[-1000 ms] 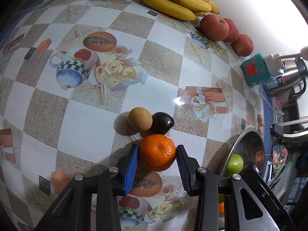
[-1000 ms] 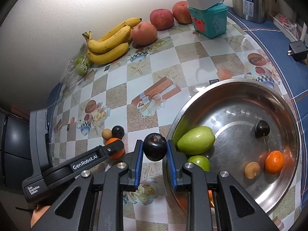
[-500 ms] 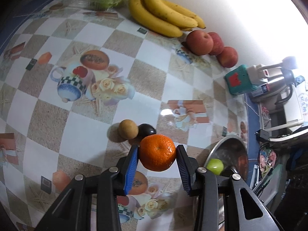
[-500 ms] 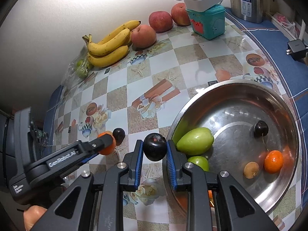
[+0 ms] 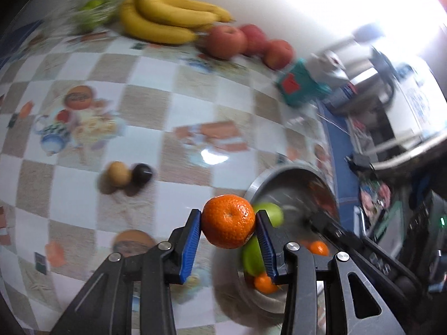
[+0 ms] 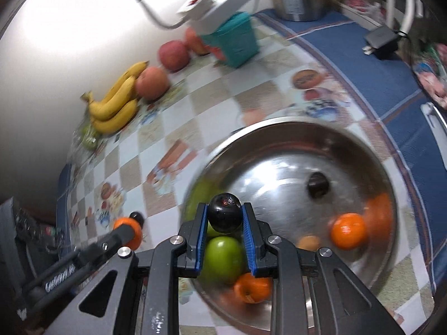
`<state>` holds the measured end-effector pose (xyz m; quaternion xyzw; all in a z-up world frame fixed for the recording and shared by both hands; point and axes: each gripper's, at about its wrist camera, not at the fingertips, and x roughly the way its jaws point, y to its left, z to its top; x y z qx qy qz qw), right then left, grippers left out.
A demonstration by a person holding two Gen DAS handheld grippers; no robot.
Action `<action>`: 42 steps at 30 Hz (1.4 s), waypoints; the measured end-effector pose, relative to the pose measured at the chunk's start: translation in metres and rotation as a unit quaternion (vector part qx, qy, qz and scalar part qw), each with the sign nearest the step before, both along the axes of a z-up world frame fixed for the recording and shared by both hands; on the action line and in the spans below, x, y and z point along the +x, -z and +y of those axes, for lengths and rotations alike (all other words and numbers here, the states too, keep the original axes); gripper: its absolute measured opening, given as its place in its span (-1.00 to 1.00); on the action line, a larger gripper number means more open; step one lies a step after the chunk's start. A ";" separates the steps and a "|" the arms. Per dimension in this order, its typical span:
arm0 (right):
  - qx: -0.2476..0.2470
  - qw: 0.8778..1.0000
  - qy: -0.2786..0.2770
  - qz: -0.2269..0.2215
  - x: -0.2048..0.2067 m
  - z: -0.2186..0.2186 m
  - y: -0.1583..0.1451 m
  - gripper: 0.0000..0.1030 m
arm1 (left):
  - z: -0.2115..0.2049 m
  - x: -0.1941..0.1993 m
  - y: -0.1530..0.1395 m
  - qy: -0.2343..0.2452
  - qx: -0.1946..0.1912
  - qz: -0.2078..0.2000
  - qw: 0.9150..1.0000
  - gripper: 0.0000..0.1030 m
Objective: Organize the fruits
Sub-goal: 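Lift the plum and orange and carry both over the steel basin, then lower the orange and plum into the basin and open both tools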
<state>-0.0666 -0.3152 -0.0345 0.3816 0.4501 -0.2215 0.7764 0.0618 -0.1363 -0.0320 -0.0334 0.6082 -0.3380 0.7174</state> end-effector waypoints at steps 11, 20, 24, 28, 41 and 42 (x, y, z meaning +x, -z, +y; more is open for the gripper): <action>0.006 0.999 0.045 0.020 -0.029 -0.030 0.011 -0.51 | -0.064 -0.064 0.004 0.134 0.005 -0.017 0.991 -0.18; 0.029 0.998 0.040 0.030 -0.028 -0.028 0.022 -0.50 | -0.077 -0.075 0.015 0.157 0.013 -0.018 0.987 -0.18; 0.034 0.998 0.040 0.035 -0.026 -0.028 0.026 -0.50 | -0.081 -0.078 0.018 0.164 0.016 -0.023 0.986 -0.18; 0.041 0.997 0.042 0.043 -0.026 -0.029 0.032 -0.50 | -0.083 -0.079 0.020 0.166 0.019 -0.026 0.986 -0.18; 0.052 0.996 0.044 0.055 -0.025 -0.031 0.042 -0.50 | -0.089 -0.080 0.023 0.172 0.024 -0.034 0.984 -0.18; 0.053 0.996 0.044 0.054 -0.025 -0.031 0.042 -0.50 | -0.089 -0.080 0.023 0.171 0.025 -0.034 0.984 -0.18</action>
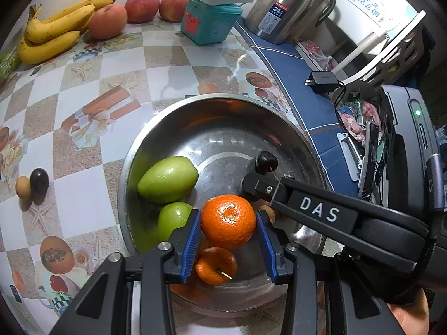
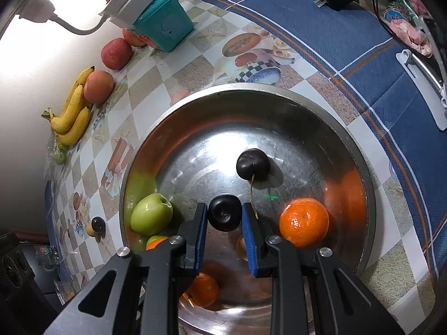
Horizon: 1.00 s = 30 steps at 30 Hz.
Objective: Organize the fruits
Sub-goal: 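Lower the orange and plum into the basin and open both tools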
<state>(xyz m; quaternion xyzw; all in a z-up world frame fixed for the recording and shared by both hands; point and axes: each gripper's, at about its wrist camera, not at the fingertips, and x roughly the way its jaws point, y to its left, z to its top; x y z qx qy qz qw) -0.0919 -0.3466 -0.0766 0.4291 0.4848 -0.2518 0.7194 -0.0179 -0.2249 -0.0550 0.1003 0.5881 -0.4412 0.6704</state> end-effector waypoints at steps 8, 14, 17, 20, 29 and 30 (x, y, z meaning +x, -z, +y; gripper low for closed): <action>-0.013 1.000 0.005 -0.006 -0.003 -0.001 -0.010 -0.46 | -0.003 0.000 0.001 0.005 0.001 -0.007 1.000 -0.18; -0.024 0.999 0.025 -0.021 -0.011 -0.007 -0.021 -0.46 | -0.014 -0.013 0.009 0.033 0.020 -0.020 0.999 -0.17; -0.026 0.999 0.034 -0.024 -0.015 -0.011 -0.024 -0.46 | -0.016 -0.017 0.012 0.041 0.029 -0.023 0.998 -0.16; -0.025 0.999 0.037 -0.026 -0.016 -0.012 -0.024 -0.46 | -0.017 -0.019 0.015 0.044 0.034 -0.021 0.998 -0.14; -0.025 0.998 0.040 -0.028 -0.014 -0.011 -0.025 -0.46 | -0.015 -0.016 0.005 0.044 0.015 -0.016 0.999 0.08; -0.027 0.998 0.043 -0.031 -0.015 -0.011 -0.027 -0.46 | -0.014 -0.014 0.002 0.041 0.010 -0.015 0.999 0.07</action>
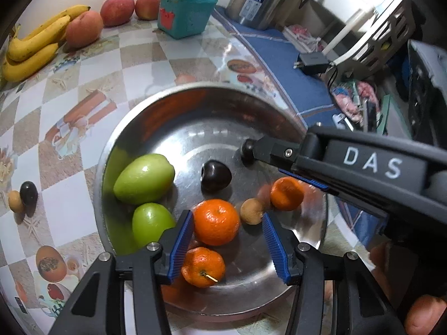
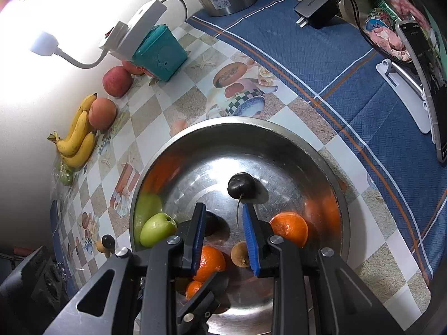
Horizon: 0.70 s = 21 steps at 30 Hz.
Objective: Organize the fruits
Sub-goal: 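Lower the orange and plum into the basin and open both tools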
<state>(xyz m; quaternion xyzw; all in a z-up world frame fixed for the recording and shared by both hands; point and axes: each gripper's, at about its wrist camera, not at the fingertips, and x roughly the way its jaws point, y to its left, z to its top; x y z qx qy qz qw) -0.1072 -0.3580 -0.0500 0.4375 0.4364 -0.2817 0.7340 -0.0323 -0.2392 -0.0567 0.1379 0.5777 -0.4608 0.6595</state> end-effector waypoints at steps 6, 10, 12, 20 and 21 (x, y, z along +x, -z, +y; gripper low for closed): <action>-0.014 0.999 0.019 -0.022 -0.008 -0.002 -0.013 -0.46 | 0.012 0.014 -0.017 -0.030 -0.023 -0.002 0.999 0.07; -0.012 0.999 0.024 -0.022 -0.009 -0.004 -0.012 -0.46 | 0.023 0.026 -0.024 -0.062 -0.027 -0.005 0.998 0.07; -0.011 0.999 0.023 -0.020 -0.008 -0.004 -0.011 -0.46 | 0.028 0.034 -0.024 -0.082 -0.025 -0.007 0.996 0.07; -0.012 1.000 0.008 -0.014 -0.003 0.000 -0.008 -0.47 | 0.067 0.076 -0.020 -0.209 0.011 -0.031 0.977 0.07; -0.013 1.000 0.004 -0.012 -0.002 0.001 -0.008 -0.47 | 0.071 0.080 -0.019 -0.224 0.022 -0.039 0.974 0.08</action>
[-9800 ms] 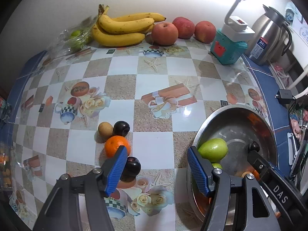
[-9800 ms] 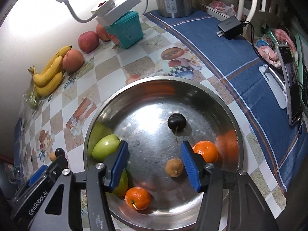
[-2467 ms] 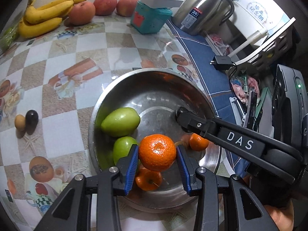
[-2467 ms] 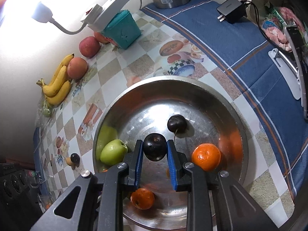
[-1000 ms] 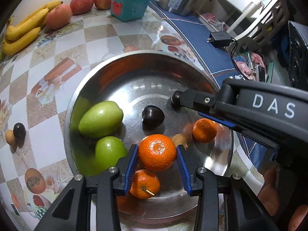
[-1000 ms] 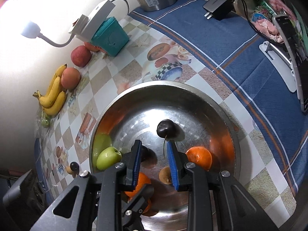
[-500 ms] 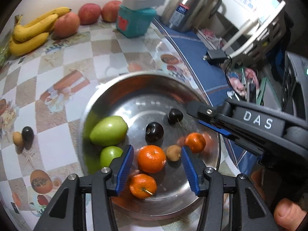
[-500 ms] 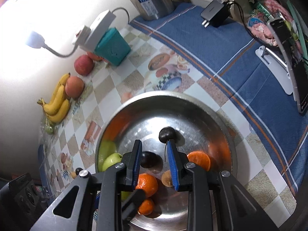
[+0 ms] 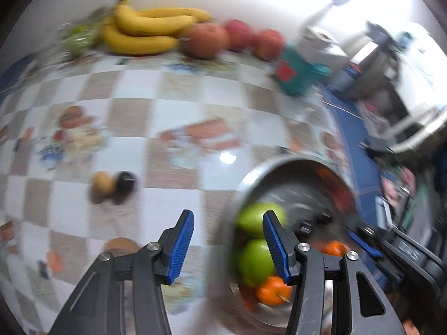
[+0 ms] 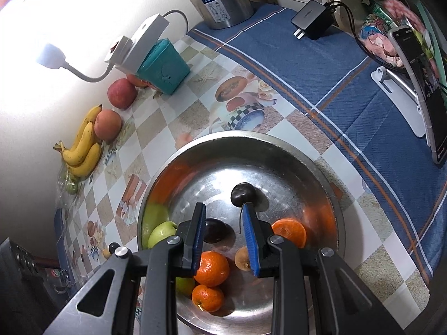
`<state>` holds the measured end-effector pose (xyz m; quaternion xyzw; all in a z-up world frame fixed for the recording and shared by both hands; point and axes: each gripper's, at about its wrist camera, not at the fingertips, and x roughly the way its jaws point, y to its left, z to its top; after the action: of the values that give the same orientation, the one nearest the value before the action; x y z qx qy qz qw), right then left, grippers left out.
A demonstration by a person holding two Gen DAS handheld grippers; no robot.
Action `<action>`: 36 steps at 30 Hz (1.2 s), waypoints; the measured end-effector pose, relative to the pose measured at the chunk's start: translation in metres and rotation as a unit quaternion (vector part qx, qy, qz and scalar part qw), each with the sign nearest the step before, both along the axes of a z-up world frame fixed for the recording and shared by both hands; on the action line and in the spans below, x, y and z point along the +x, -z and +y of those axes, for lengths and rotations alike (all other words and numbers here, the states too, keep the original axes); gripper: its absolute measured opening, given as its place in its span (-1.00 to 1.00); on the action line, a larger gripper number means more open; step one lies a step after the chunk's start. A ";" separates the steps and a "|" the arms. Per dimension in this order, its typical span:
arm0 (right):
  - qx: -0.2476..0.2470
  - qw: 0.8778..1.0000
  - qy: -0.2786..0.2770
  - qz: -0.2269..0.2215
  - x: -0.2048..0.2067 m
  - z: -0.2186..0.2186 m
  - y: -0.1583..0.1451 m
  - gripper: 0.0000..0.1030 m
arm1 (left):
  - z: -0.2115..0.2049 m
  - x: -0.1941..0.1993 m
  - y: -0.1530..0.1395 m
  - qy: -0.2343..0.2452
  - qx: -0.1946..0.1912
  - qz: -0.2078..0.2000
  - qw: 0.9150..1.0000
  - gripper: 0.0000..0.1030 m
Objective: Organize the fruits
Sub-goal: 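Lower the orange and plum into the basin and open both tools, then withdraw both open tools toward the last kiwi and dark plum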
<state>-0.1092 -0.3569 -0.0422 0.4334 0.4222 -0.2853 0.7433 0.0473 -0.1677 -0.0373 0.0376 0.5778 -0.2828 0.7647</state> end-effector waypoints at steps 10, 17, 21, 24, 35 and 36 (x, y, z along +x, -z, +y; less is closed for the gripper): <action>-0.055 0.995 -0.064 0.048 0.024 0.019 0.001 0.02 | 0.021 0.016 0.011 -0.065 0.038 0.002 0.997 0.52; -0.087 0.989 -0.101 0.063 0.036 0.034 0.002 0.32 | 0.039 0.022 0.010 -0.117 0.051 -0.006 0.992 0.89; -0.097 0.986 -0.116 0.064 0.041 0.040 0.005 0.61 | 0.042 0.025 0.008 -0.125 0.052 -0.012 0.991 0.97; -0.104 0.985 -0.123 0.061 0.044 0.044 0.004 0.74 | 0.045 0.026 0.007 -0.129 0.053 -0.017 0.990 0.98; -0.124 0.980 -0.147 0.045 0.055 0.058 0.000 1.00 | 0.057 0.035 0.002 -0.143 0.055 -0.037 0.987 1.00; -0.127 0.980 -0.152 0.037 0.056 0.060 -0.002 1.00 | 0.061 0.038 -0.001 -0.148 0.054 -0.040 0.987 1.00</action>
<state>-0.0528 -0.2964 -0.0403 0.2557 0.4710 -0.2363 0.8105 0.0854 -0.1062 -0.0367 0.0041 0.5603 -0.1337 0.8174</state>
